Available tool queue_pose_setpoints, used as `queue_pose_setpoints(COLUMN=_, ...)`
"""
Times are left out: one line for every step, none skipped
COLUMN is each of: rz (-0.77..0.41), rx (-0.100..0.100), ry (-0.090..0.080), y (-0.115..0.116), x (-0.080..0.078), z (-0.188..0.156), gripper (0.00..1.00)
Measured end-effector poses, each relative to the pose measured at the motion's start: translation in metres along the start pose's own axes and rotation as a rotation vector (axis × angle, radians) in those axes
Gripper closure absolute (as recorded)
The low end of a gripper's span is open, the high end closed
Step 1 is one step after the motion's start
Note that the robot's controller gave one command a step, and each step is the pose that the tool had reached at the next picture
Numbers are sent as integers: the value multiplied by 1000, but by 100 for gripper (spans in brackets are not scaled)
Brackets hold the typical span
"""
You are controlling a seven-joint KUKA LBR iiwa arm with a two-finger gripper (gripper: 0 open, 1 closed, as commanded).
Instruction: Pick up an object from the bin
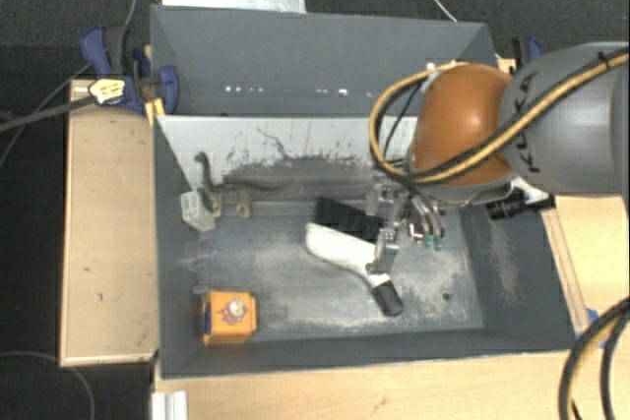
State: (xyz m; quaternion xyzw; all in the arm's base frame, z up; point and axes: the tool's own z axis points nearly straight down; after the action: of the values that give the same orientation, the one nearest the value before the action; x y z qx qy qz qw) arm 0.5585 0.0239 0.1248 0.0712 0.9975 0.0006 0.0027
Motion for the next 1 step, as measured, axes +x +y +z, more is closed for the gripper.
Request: queue_pose_setpoints(rz=105, rx=-3, ry=1, y=24, x=38, z=22, gripper=0)
